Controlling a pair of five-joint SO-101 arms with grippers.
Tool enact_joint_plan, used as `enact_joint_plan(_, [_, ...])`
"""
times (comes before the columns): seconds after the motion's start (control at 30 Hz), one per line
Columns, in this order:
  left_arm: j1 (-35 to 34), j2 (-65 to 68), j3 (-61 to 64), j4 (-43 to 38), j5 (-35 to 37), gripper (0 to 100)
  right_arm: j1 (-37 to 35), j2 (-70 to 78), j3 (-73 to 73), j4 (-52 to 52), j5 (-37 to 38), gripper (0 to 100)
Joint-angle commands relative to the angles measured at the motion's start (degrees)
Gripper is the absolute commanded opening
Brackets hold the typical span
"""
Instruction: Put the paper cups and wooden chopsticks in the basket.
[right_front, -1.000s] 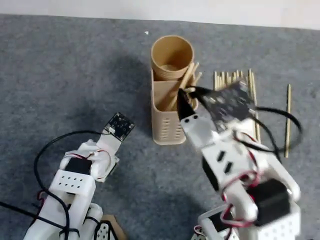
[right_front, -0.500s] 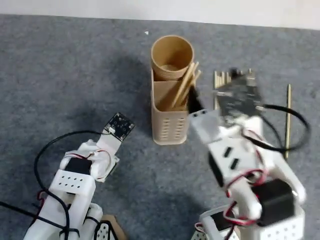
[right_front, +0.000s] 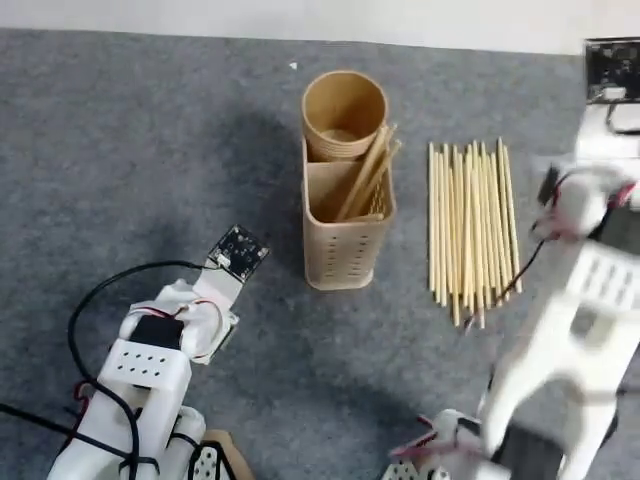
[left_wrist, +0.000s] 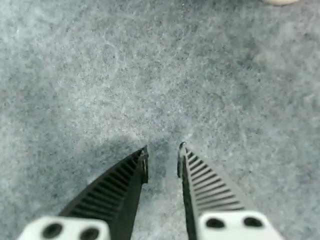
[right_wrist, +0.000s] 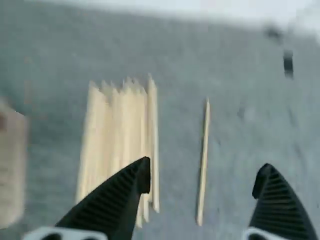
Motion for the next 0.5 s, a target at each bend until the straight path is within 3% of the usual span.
enact_joint_plan(0.0, [0.8, -0.4, -0.3, -0.7, -0.4, 13, 3.5, 13.5, -2.9, -0.7, 4.0, 32.5])
enact_joint_plan(0.2, [0.8, -0.4, -0.3, -0.7, -0.4, 13, 0.6, 31.9, -3.0, -2.6, 7.0, 32.5])
enact_joint_plan(0.47, [0.8, -0.4, -0.3, -0.8, -0.4, 13, -1.5, 42.9, -3.0, -9.3, 8.9, 32.4])
